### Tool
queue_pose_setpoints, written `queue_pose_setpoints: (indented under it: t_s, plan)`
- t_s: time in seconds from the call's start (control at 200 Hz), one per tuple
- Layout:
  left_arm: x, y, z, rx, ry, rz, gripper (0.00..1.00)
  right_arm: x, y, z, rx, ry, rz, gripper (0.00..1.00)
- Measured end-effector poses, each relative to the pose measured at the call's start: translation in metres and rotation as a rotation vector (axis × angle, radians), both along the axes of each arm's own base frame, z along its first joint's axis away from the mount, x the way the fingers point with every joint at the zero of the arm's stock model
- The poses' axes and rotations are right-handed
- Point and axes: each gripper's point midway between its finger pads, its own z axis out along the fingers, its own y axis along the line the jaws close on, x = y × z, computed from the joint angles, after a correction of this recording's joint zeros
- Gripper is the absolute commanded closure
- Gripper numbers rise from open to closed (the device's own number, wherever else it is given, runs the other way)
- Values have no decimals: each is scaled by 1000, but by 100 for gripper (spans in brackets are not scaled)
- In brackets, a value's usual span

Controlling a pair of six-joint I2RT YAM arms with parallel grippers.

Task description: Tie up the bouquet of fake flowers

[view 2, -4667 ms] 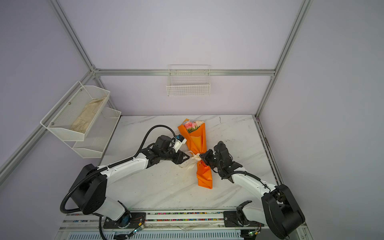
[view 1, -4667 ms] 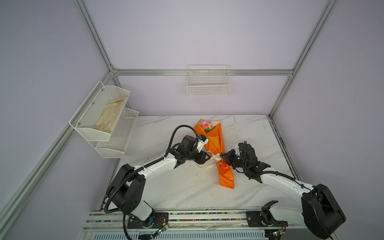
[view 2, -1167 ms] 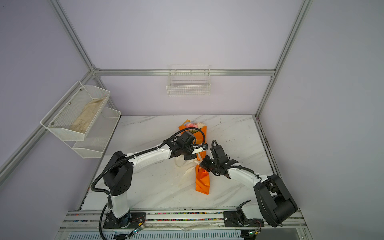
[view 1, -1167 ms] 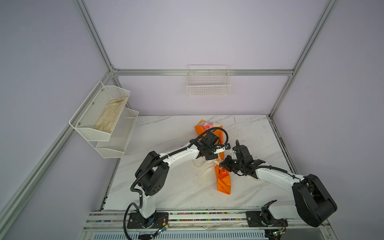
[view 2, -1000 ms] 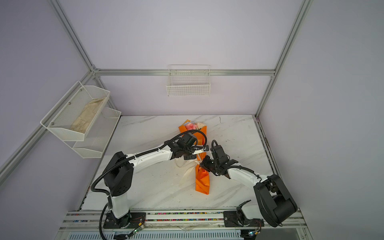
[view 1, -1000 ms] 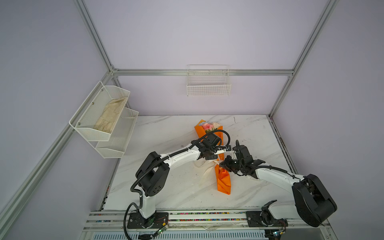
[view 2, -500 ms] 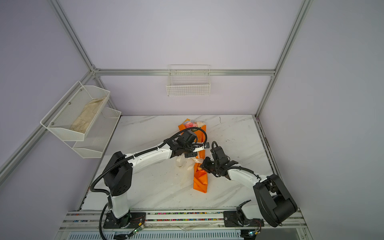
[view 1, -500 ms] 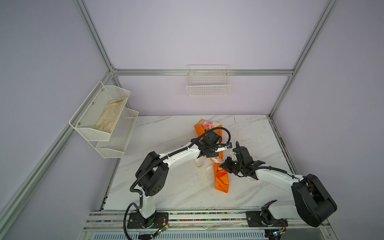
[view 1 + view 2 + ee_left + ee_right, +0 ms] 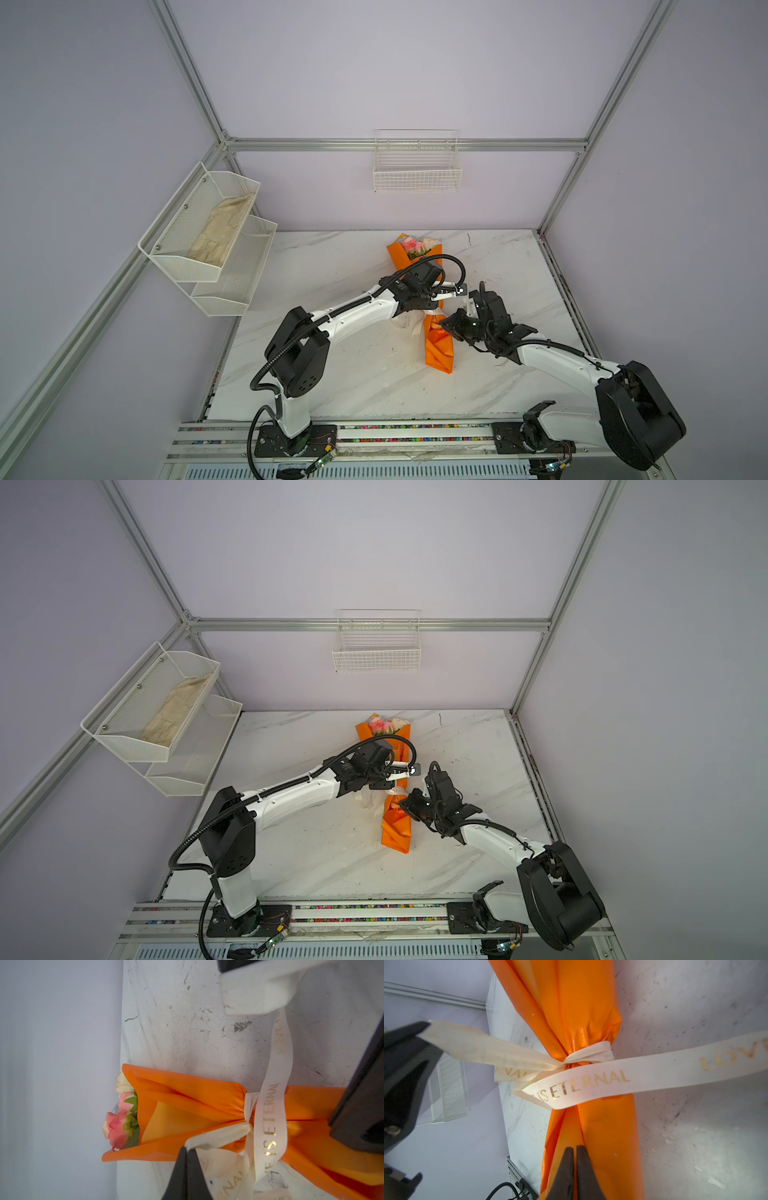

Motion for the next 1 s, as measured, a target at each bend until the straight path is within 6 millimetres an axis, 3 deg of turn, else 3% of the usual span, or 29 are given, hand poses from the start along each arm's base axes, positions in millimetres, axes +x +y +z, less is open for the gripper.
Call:
queue_pose_setpoints:
  t_s: [0.38,0.51,0.655,1.0]
  plan:
    - [-21,7,-24,22,180,41,100,0,-9,-4,20,19,-47,85]
    - [-27,3,-34,-7,282,95,100,15,-30,5,41,2,-122,78]
    - [-37,3,-50,-47,423,160,100,27,-50,1,45,12,-188,70]
    - [-54,1,-59,-159,655,237,100,32,-20,10,185,32,-95,52]
